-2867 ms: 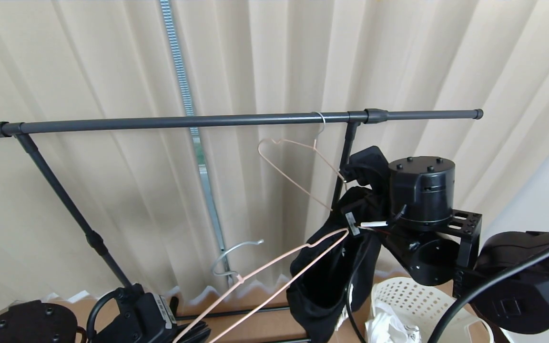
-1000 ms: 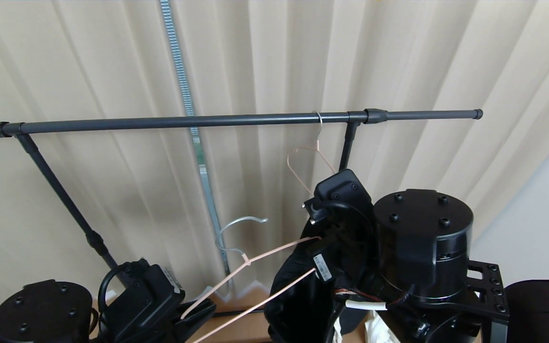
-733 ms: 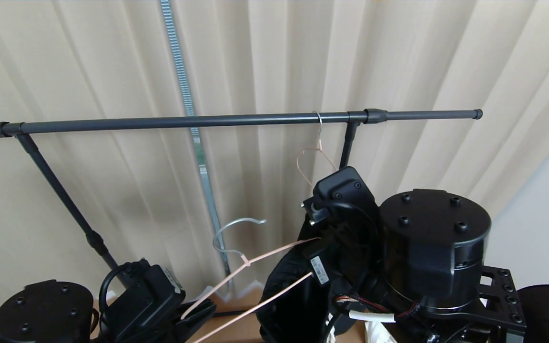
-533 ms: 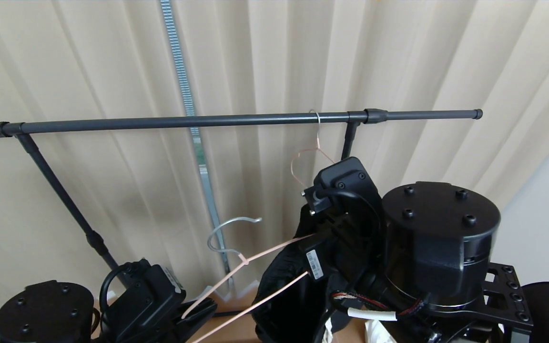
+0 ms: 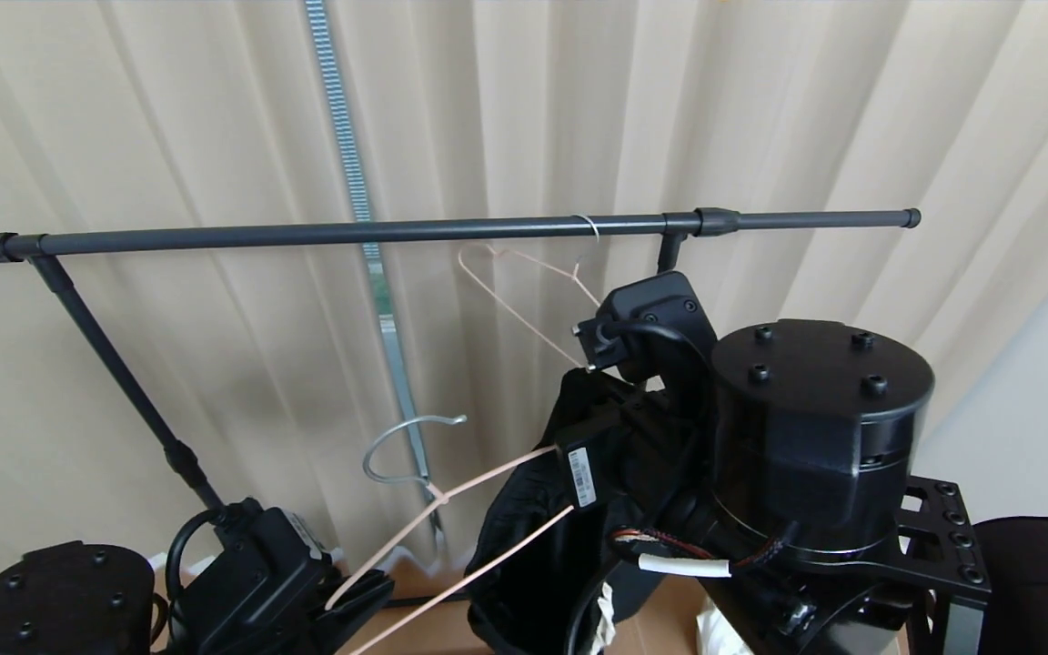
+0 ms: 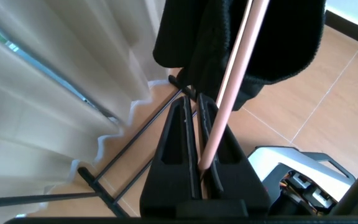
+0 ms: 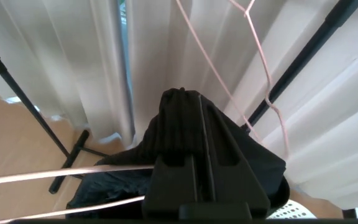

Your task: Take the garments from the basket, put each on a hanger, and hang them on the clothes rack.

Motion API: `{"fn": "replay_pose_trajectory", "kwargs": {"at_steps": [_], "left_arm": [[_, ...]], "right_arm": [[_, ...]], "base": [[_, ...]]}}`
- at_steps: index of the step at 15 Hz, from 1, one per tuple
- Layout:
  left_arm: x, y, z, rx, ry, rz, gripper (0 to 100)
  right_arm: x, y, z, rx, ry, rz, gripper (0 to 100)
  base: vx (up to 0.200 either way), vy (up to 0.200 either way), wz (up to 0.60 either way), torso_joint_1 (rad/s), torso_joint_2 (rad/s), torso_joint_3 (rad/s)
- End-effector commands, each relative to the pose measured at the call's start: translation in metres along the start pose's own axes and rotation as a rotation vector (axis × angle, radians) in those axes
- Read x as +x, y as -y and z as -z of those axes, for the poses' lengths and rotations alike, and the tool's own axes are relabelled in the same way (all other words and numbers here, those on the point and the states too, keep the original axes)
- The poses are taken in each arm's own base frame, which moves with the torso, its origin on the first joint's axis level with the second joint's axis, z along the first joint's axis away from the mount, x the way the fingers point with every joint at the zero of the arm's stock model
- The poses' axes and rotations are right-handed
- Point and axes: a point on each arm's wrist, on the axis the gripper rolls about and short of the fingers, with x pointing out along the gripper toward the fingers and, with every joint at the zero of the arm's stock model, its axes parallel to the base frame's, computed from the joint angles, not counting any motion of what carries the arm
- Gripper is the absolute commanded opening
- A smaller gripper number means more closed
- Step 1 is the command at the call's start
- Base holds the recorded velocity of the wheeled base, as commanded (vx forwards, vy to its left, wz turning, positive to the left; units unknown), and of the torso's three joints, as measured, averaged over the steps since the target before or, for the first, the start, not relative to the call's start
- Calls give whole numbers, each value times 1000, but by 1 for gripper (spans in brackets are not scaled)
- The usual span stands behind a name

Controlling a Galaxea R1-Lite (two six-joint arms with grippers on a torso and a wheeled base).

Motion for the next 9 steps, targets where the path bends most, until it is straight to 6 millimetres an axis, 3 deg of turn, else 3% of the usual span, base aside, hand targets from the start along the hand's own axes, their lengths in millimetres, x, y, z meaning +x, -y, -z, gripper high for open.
{"fn": "replay_pose_trajectory", "kwargs": {"at_steps": [1, 9], "left_arm": [[-1, 0, 1, -1, -1, -1, 0], [12, 1, 4, -8, -13, 2, 0]], "right_arm": [[2, -7, 4, 2, -8, -9, 0], [-12, -30, -3, 76, 17, -89, 0]], "base": [[0, 0, 0, 0, 0, 0], [0, 0, 0, 0, 0, 0]]}}
